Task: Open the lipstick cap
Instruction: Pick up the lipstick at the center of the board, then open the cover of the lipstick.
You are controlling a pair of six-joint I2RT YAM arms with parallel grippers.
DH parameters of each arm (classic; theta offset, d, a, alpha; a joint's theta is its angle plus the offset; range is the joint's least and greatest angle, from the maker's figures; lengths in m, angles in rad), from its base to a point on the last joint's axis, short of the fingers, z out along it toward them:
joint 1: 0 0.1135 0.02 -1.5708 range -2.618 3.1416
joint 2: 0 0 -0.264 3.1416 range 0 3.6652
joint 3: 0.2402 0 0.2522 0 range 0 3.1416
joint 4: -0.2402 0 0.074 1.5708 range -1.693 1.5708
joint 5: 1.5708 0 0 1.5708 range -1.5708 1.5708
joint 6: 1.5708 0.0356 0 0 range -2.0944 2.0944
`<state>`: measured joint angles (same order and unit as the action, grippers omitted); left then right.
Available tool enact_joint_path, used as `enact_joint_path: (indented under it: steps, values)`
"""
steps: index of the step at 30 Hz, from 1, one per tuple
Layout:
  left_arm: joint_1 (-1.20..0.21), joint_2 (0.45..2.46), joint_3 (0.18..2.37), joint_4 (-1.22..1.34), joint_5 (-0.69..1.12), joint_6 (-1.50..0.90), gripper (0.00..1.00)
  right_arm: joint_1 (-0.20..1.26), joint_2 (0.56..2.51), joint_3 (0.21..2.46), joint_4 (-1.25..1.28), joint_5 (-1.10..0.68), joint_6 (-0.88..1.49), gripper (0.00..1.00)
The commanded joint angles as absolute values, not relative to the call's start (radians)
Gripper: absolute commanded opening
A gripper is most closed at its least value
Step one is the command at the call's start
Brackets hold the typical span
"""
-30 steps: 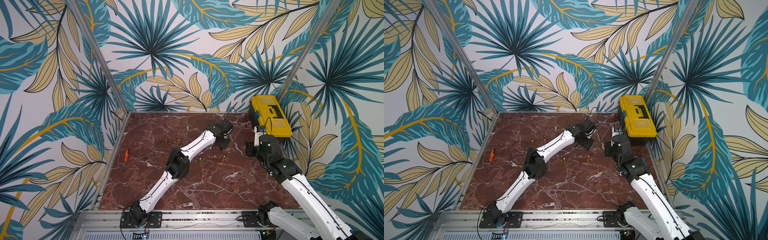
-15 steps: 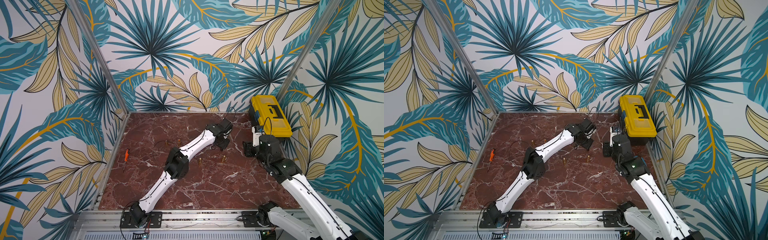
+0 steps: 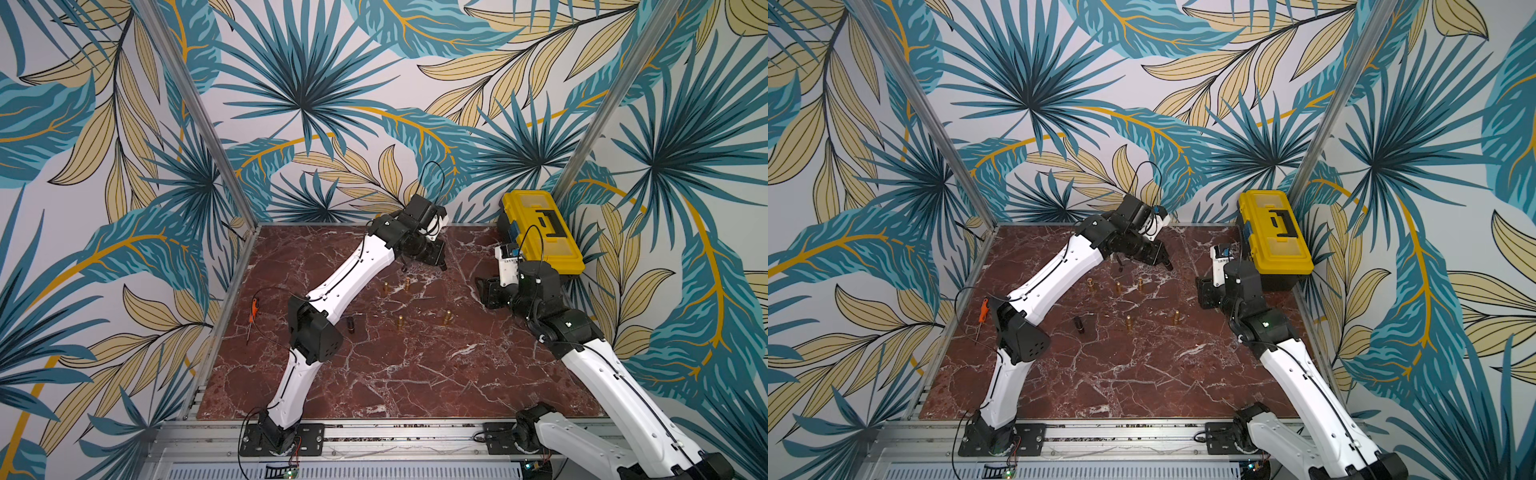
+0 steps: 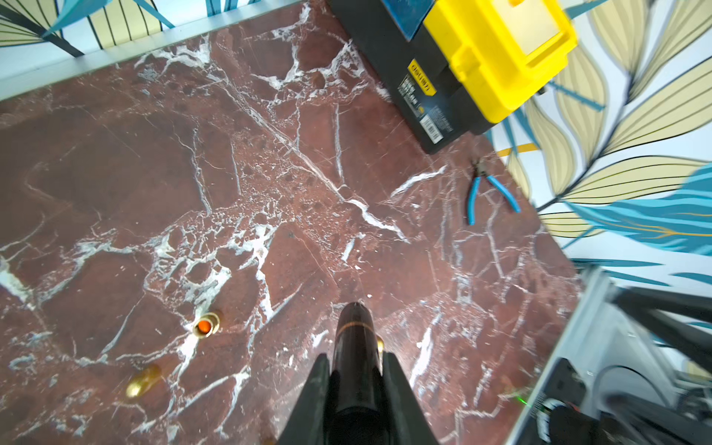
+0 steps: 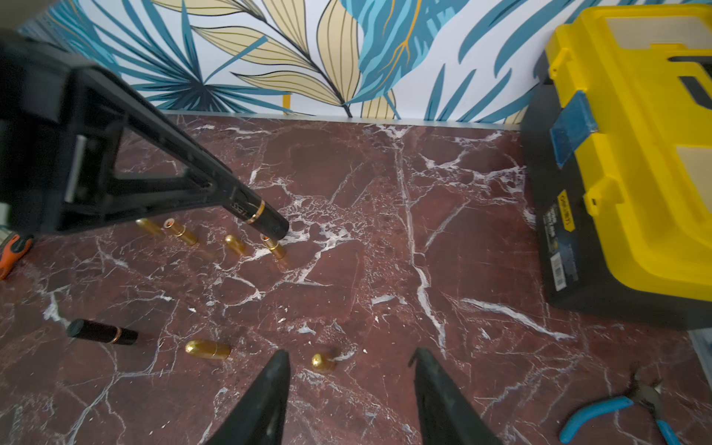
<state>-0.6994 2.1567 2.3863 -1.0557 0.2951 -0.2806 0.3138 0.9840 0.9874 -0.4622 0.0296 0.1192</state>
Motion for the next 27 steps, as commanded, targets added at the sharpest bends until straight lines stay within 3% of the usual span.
enact_joint_path:
  steps: [1, 5, 10, 27]
  values:
    - [-0.669, 2.086, 2.335, -1.056, 0.461, -0.325, 0.22, 0.314, 0.985, 1.002, -0.409, -0.144, 0.084, 0.54]
    - [-0.613, 2.010, 2.268, -1.055, 0.646, -0.387, 0.22, 0.315, 1.005, 1.010, -0.354, -0.299, 0.068, 0.55]
    - [-0.586, 1.924, 2.185, -1.055, 0.724, -0.408, 0.22, 0.320, 1.066, 1.044, -0.336, -0.459, 0.058, 0.56]
    - [-0.562, 1.913, 2.131, -1.055, 0.832, -0.395, 0.22, 0.376, 1.191, 1.130, -0.347, -0.449, -0.007, 0.55]
